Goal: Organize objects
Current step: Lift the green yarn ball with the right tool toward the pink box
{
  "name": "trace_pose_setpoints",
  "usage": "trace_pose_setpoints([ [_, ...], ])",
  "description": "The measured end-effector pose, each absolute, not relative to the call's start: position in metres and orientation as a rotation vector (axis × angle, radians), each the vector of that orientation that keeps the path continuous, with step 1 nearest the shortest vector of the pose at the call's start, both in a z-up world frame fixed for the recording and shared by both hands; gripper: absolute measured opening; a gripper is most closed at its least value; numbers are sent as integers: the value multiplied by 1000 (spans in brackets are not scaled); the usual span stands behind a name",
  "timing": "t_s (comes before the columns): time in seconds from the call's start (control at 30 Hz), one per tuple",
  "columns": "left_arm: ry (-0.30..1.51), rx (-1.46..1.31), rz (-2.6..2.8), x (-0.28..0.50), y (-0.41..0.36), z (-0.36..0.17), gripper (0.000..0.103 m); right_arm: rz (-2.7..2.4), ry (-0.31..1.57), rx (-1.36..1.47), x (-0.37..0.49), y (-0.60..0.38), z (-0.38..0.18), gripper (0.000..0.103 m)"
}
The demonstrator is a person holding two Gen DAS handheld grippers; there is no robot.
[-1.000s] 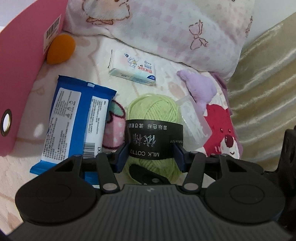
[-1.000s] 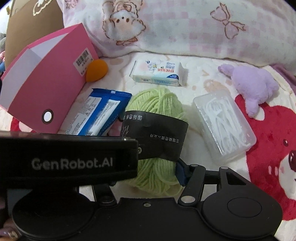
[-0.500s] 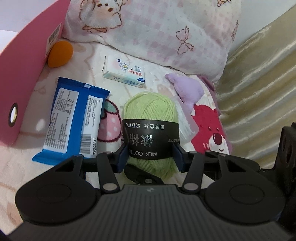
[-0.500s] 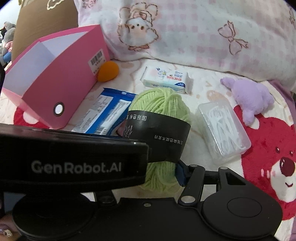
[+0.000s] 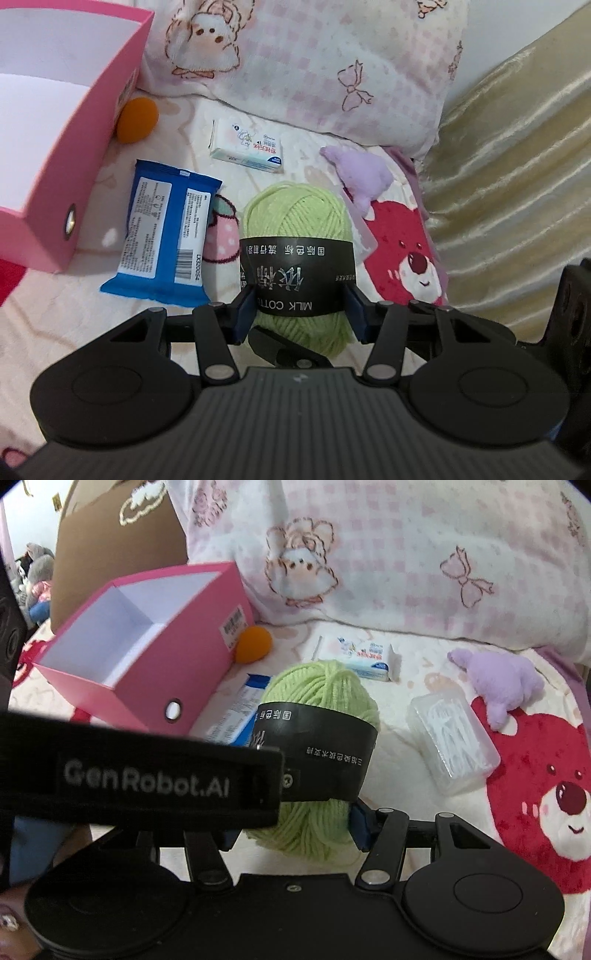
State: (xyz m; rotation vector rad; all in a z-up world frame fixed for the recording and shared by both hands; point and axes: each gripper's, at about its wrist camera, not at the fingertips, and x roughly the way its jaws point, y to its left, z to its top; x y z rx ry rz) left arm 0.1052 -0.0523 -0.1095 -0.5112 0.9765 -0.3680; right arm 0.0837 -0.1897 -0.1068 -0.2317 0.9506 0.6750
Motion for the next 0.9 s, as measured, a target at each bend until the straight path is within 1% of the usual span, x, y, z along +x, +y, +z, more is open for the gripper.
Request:
trace_pose_setpoints([
  [0.23,1032,-473,-340,89,-50,-93,50,689,985,-150,64,-195,-98,61],
  [0.43,1110,-424,-280,76,-48,-76,50,742,1078,-43,57,-200,-93,61],
  [0.9,1161,-412,-257,54,-19,-39,50,774,1194,37,36,-182,-62,61],
])
